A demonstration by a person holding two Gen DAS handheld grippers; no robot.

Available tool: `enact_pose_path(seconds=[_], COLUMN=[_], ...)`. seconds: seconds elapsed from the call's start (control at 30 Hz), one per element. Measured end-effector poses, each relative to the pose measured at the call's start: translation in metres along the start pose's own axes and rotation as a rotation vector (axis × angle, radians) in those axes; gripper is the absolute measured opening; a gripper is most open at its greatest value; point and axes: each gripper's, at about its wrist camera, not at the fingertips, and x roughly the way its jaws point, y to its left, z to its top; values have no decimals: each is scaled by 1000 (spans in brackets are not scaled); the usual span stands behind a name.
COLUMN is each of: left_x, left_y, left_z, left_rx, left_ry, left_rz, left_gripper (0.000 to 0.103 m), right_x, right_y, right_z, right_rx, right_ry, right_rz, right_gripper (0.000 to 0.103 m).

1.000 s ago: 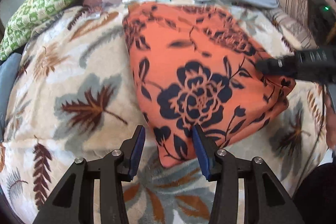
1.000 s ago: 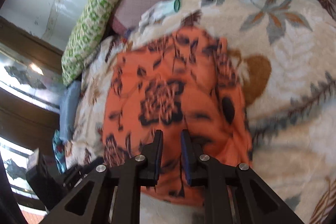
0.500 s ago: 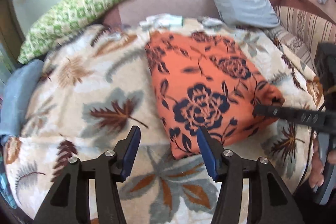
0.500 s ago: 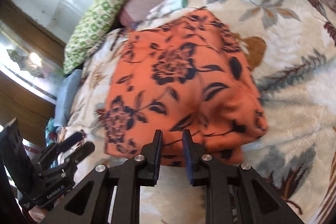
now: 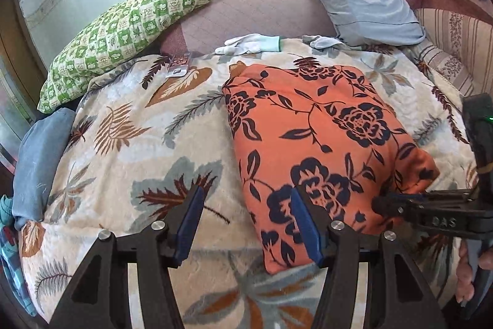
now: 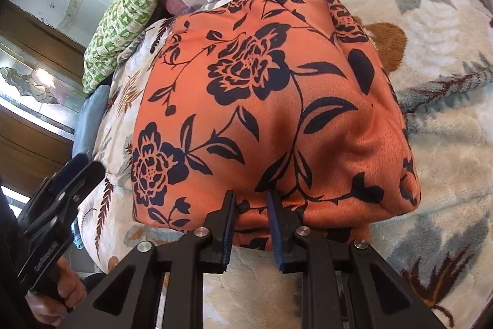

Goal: Fold small clothes
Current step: 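Press the folded dress bundle flat with the right tool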

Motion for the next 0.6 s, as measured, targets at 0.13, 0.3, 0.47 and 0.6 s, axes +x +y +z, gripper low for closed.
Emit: enact_pose_path(seconds=[0.13,0.3,0.47,0.6], left_x=[12,25,40,49], left_y=[-6,-11,-15,-13], left_z=[8,15,22,38], left_rx=[11,15,25,23], left_ry=[1,9,29,26], left_rz=[14,22,33,50], left_gripper=[60,60,60,60], right_x=[-11,-37,-45,-42], right_y=[3,-2,-22,-31], right_z=[9,23,34,39], right_rx=[-9,11,106,149], right_ry=[-27,-158,-214,-199], right_rz=[29,31,2,26], right_gripper=[24,24,24,24])
